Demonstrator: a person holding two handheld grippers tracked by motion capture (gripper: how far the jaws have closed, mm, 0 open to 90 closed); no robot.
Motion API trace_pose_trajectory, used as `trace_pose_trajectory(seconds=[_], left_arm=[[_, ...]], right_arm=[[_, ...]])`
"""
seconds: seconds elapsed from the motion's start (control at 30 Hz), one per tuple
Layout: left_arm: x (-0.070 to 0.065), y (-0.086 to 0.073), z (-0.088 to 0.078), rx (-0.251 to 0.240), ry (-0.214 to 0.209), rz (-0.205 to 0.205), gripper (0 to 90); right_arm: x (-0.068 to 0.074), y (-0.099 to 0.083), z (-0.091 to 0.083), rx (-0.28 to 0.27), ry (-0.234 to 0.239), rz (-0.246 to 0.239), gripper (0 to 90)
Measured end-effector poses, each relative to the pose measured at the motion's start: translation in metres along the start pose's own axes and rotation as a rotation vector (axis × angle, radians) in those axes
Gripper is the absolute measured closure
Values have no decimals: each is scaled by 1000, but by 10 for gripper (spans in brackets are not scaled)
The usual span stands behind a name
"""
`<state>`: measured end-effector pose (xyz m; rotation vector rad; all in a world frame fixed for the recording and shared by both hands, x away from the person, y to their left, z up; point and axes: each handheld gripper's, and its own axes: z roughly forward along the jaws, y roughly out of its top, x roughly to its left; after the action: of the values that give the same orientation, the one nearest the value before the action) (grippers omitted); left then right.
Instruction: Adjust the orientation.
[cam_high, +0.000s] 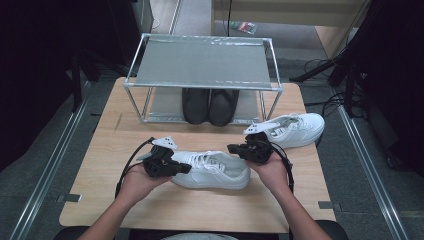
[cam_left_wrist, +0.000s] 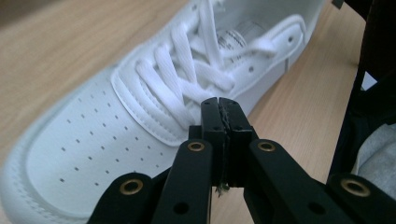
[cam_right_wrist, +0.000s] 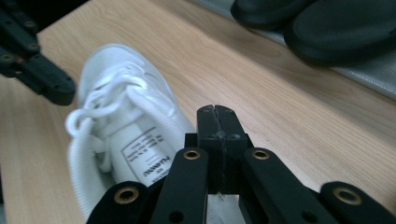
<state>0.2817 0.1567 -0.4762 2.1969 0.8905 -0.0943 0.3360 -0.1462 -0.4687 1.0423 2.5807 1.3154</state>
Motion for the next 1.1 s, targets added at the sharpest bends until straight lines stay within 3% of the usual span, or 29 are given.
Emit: trace_pose_trajectory(seconds=[0.1,0.27,0.47,0.57,0.73,1.1], left_arm=[[1,-3,6,20,9,-7,900],[2,-5,7,10,4,-10,900],[6,-6,8,9,-13,-5,900],[7,-5,8,9,1,4,900],[13,-4,8,7,-19,-16,900],[22,2,9,8,-6,-8,900]], right_arm=[[-3,0,11,46,14,-2,900],[0,2,19,67,3,-25,900],[1,2,21,71,-1,-28,900],[2,1,20,69,-1,-28,900],[7,-2,18,73,-5,-25,900],[15,-7,15,66,-34,-16,900]])
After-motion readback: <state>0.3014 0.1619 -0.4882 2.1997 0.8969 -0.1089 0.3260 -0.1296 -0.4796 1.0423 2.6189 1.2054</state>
